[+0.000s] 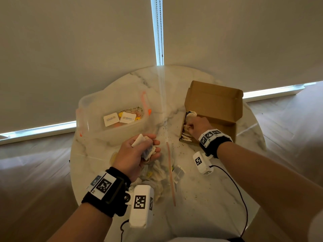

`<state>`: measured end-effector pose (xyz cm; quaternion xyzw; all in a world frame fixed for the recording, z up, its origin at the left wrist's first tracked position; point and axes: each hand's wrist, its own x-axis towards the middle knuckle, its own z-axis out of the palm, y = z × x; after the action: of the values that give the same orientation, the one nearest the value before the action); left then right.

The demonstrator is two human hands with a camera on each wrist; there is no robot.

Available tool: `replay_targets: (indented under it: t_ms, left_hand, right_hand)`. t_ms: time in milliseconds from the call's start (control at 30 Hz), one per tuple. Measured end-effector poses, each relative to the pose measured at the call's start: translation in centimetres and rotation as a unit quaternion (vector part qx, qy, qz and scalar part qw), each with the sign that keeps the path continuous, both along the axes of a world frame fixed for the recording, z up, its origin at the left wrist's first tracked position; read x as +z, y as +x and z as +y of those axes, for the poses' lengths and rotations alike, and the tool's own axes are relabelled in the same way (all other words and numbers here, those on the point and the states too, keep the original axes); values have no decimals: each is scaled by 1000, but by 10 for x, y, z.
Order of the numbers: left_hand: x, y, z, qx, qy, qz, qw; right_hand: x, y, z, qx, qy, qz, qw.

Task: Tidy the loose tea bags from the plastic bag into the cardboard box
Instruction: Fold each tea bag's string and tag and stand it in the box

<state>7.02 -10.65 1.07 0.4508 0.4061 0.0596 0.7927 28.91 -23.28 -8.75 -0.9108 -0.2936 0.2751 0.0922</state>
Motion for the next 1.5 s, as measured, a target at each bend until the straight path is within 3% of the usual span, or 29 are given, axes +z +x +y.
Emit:
replay_targets:
  t_ms: [200, 533, 833, 967, 1033, 1167, 1367, 1500]
  left_hand:
    - [0, 1, 1, -6, 0, -1, 1000]
    - [1, 0, 2, -3, 3, 1, 1000]
    - [6, 1, -1, 32, -84, -50, 995]
    - [17, -3, -5, 30, -137, -83, 987]
    - [23, -5, -8, 20, -148, -92, 985]
    - [32, -11, -14, -26, -144, -82, 986]
    - [38, -21, -21, -39, -166, -80, 982]
    - [37, -27, -19, -38, -196, -74, 977]
  right_hand:
    - [1, 0, -2, 52, -30, 40, 997]
    - [7, 1, -11, 21, -47, 53, 997]
    - [22, 3, -22, -53, -8, 50, 997]
    - [50, -8, -22, -61, 94, 42, 993]
    - [76, -22, -17, -28, 180, 28, 983]
    - [128, -62, -5, 117, 299, 19, 947]
    - [153, -105, -8, 263, 340, -12, 903]
    - [152, -120, -24, 345, 319, -47, 881]
